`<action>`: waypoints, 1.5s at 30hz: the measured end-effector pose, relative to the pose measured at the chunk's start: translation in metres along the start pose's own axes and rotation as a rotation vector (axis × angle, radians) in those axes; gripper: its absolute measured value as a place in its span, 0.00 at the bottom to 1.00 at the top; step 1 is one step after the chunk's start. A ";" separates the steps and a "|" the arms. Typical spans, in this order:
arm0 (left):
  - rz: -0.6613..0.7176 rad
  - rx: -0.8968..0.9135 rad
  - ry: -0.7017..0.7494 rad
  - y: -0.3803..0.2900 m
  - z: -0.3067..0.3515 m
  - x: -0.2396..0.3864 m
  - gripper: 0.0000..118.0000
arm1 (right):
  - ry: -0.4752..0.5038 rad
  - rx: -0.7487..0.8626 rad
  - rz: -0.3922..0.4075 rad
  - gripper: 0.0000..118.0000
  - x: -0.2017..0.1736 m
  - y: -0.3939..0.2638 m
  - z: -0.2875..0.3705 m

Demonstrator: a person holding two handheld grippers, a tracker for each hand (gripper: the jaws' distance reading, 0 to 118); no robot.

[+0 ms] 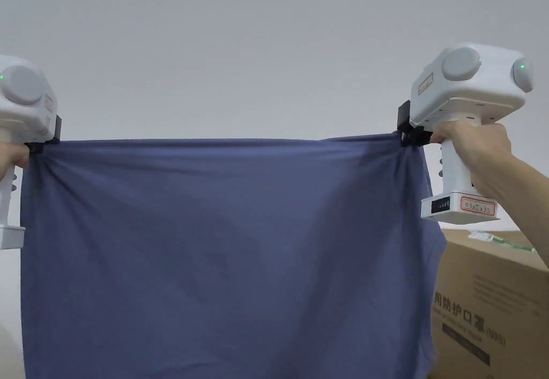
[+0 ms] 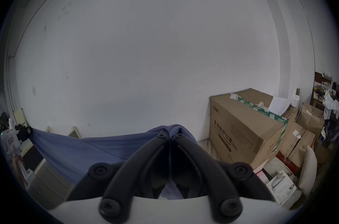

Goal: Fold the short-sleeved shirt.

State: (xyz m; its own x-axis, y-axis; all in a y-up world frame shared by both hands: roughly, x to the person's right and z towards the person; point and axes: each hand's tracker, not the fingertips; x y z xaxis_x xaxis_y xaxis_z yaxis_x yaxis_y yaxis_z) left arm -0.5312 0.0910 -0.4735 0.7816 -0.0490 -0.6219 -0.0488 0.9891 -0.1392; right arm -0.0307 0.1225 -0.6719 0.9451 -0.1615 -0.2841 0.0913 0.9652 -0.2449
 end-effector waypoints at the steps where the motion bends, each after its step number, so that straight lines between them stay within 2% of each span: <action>1: -0.010 -0.018 0.000 -0.012 -0.006 0.003 0.01 | -0.005 -0.026 0.018 0.00 0.000 -0.011 -0.007; 2: -0.031 -0.051 0.010 -0.026 -0.014 0.005 0.01 | -0.012 -0.060 0.037 0.00 0.001 -0.024 -0.016; 6: 0.017 -0.119 -0.008 -0.099 -0.041 0.013 0.01 | -0.017 -0.146 -0.027 0.00 0.012 -0.092 -0.054; 8: -0.009 -0.161 -0.015 -0.151 -0.054 0.020 0.01 | -0.024 -0.210 -0.015 0.00 0.018 -0.142 -0.079; 10: -0.129 -0.262 -0.006 -0.209 -0.078 0.032 0.01 | -0.045 -0.317 0.004 0.00 0.028 -0.197 -0.108; 12: -0.166 -0.338 0.006 -0.267 -0.097 0.043 0.01 | -0.056 -0.405 -0.015 0.00 0.036 -0.253 -0.134; 19: -0.098 -0.595 -0.005 -0.459 -0.146 0.067 0.01 | -0.115 -0.694 0.001 0.00 0.060 -0.450 -0.198; 22: -0.077 -0.698 0.015 -0.517 -0.157 0.064 0.01 | -0.128 -0.782 -0.005 0.00 0.068 -0.506 -0.209; 25: -0.018 -0.740 -0.018 -0.543 -0.152 0.051 0.01 | -0.135 -0.828 -0.016 0.00 0.074 -0.535 -0.206; 29: -0.053 -0.727 -0.051 -0.539 -0.131 0.036 0.01 | -0.125 -0.804 -0.050 0.00 0.078 -0.537 -0.176; 33: -0.045 -0.689 -0.082 -0.523 -0.082 0.021 0.01 | -0.102 -0.759 -0.039 0.00 0.081 -0.529 -0.125; 36: -0.043 -0.671 -0.102 -0.520 -0.030 0.005 0.01 | -0.081 -0.744 -0.047 0.00 0.082 -0.528 -0.071; 40: -0.092 -0.666 -0.114 -0.528 0.048 -0.025 0.01 | -0.081 -0.737 -0.002 0.00 0.086 -0.543 0.019; 43: -0.090 -0.678 -0.125 -0.541 0.110 -0.053 0.01 | -0.018 -0.738 -0.064 0.00 0.098 -0.564 0.089; 45: -0.104 -0.691 -0.133 -0.554 0.149 -0.070 0.01 | -0.039 -0.778 -0.069 0.00 0.102 -0.583 0.132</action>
State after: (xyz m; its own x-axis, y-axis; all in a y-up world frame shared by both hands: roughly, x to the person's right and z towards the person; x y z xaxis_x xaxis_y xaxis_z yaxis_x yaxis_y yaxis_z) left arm -0.4662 -0.4324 -0.2383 0.8709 -0.0773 -0.4853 -0.3183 0.6638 -0.6768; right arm 0.0542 -0.4299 -0.4358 0.9569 -0.1944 -0.2157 -0.0827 0.5296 -0.8442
